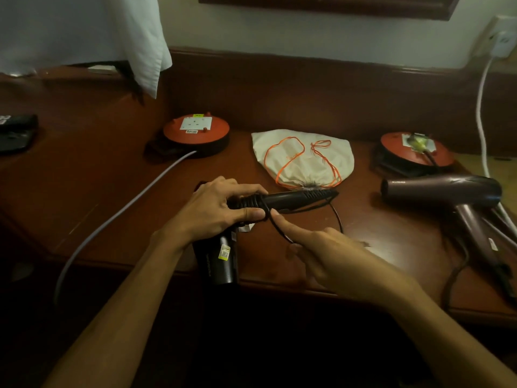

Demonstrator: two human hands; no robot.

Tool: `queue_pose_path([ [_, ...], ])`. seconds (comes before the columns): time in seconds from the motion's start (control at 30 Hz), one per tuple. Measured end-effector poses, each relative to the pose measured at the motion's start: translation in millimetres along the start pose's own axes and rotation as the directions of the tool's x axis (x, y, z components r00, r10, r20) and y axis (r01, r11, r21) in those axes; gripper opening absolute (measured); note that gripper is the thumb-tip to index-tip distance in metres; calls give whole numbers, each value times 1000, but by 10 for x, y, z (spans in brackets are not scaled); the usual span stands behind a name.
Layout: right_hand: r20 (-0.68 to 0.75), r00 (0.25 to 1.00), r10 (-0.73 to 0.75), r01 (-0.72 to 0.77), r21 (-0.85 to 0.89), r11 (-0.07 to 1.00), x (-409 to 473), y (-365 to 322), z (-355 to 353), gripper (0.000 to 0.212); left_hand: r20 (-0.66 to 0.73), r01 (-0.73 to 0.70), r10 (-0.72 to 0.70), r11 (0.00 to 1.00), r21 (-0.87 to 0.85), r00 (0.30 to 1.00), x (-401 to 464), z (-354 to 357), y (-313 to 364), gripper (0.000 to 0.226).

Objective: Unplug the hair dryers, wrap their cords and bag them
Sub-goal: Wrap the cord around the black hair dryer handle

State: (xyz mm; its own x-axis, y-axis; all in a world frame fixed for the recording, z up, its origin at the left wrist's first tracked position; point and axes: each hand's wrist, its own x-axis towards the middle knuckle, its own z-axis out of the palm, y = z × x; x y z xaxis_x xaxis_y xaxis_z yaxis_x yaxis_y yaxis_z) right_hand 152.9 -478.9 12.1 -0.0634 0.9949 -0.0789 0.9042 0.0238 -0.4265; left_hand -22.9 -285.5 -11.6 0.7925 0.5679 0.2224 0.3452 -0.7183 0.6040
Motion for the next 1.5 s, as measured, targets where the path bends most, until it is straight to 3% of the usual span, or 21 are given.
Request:
queue_pose_path([
  [0.1,-88,985,148,-162,-183,970,-1,-203,245,77,-21,23,-24,1000,-11,1000,8,3,-39,54],
  [0.17,-156,972,176,-204,-185,961,31,-343,521,78,-22,27,-27,1000,-4,999,22,8,-36,53],
  [0.23,-262,961,92,-140,-171,975,29,-393,756,81,-14,25,-25,1000,15,1000,21,21,-19,51],
  [0.37,-173,978,119,-150,-179,972,77,-191,749,89,-12,52,-53,997,-58,999,9,-28,-50,43],
  [0.53,-321,939,-124,-1,-363,932,83,155,726,91,-51,43,-47,996,-81,998,2,-9,-68,42],
  [0.57,-337,929,-151,23,-355,934,79,206,711,85,-61,42,-48,995,-90,997,1,-1,-62,41],
  [0.63,-372,919,-131,70,-173,982,77,284,643,65,-73,37,-44,995,-95,996,1,5,-58,40],
  [0.73,-380,925,-4,34,71,997,148,449,550,32,-58,35,-41,994,-108,997,11,-4,-37,35],
  [0.83,-307,951,46,-63,-47,997,349,588,473,28,-27,30,-33,995,-97,999,29,18,0,32],
  [0.93,-388,920,-55,-12,-168,986,538,633,373,42,-26,33,-37,991,-126,999,11,-9,-8,34],
  [0.97,-400,913,-80,-8,-214,977,620,680,338,37,-17,32,-35,988,-148,999,-7,-31,-15,36],
  [1.07,-213,973,87,-140,-248,959,892,731,100,15,25,18,-14,990,-139,1000,-60,-48,3,43],
  [1.13,-130,987,96,-125,-237,964,1052,735,34,8,16,-5,6,996,-92,1000,-76,-25,25,48],
  [1.33,-137,986,98,-111,-91,990,1189,734,1,26,14,-20,19,997,76,1000,-78,-2,42,53],
  [1.5,-246,969,-15,48,129,990,1050,492,-266,40,43,34,-42,986,162,998,-42,25,98,67],
])
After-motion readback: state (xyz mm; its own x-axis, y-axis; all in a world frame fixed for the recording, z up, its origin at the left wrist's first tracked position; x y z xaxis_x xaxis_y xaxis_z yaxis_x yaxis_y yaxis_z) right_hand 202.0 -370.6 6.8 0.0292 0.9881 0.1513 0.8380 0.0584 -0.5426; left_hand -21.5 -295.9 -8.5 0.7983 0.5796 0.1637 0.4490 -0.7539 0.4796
